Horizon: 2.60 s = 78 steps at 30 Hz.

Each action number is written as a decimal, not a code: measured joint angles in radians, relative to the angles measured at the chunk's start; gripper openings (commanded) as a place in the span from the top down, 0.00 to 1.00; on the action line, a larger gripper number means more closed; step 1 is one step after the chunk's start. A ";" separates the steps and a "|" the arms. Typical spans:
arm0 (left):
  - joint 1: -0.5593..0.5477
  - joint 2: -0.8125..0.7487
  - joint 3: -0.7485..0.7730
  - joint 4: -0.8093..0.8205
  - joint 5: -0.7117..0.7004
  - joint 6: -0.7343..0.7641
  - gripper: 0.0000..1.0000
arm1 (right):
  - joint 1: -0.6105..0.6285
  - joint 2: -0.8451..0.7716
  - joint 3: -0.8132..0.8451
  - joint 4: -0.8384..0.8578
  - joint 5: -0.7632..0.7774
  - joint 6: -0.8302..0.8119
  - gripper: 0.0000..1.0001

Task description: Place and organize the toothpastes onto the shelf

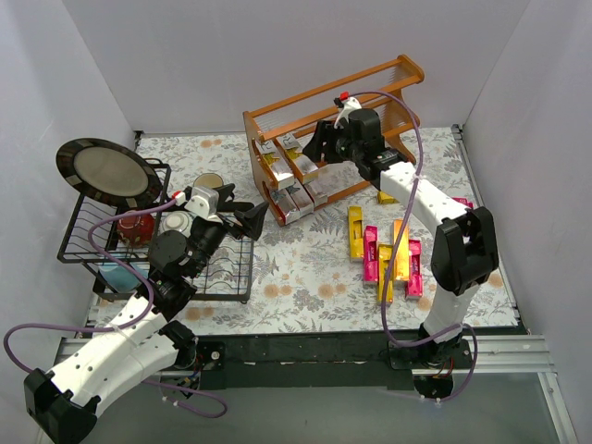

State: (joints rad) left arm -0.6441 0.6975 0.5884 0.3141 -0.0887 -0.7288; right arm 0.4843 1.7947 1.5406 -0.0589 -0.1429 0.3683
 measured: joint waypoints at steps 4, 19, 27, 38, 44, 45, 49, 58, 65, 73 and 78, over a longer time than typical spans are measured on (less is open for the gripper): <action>0.000 0.000 0.000 0.000 0.000 0.000 0.02 | 0.000 0.033 0.000 0.061 -0.047 0.035 0.34; 0.001 -0.001 0.000 0.000 0.008 0.000 0.02 | 0.001 0.130 -0.018 0.214 -0.182 0.102 0.47; 0.001 -0.001 0.000 0.000 0.015 0.000 0.02 | 0.001 0.135 -0.034 0.256 -0.222 0.130 0.48; 0.001 -0.001 0.000 0.000 0.019 0.000 0.02 | 0.002 0.144 -0.034 0.273 -0.207 0.157 0.48; 0.001 -0.001 0.000 0.000 0.019 0.000 0.02 | 0.003 0.144 -0.034 0.278 -0.195 0.157 0.48; 0.001 -0.001 0.000 0.000 0.019 0.000 0.02 | 0.003 0.144 -0.034 0.279 -0.193 0.157 0.48; 0.001 -0.001 0.000 0.000 0.019 0.000 0.02 | 0.003 0.146 -0.034 0.280 -0.188 0.158 0.48; 0.003 -0.001 0.000 0.000 0.019 0.000 0.02 | 0.008 0.149 -0.034 0.303 -0.140 0.172 0.53; 0.006 -0.001 0.000 0.000 0.020 0.000 0.02 | 0.011 0.152 -0.039 0.320 -0.141 0.179 0.54; 0.006 -0.001 0.000 0.000 0.021 0.000 0.02 | 0.015 0.158 -0.039 0.327 -0.149 0.172 0.49; 0.006 -0.001 0.000 0.000 0.021 0.000 0.02 | 0.018 0.158 -0.038 0.322 -0.146 0.154 0.34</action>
State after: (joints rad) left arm -0.6376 0.6968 0.5884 0.3141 -0.0673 -0.7292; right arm 0.5018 1.9522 1.5024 0.2630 -0.2886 0.5224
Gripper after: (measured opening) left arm 0.981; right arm 0.568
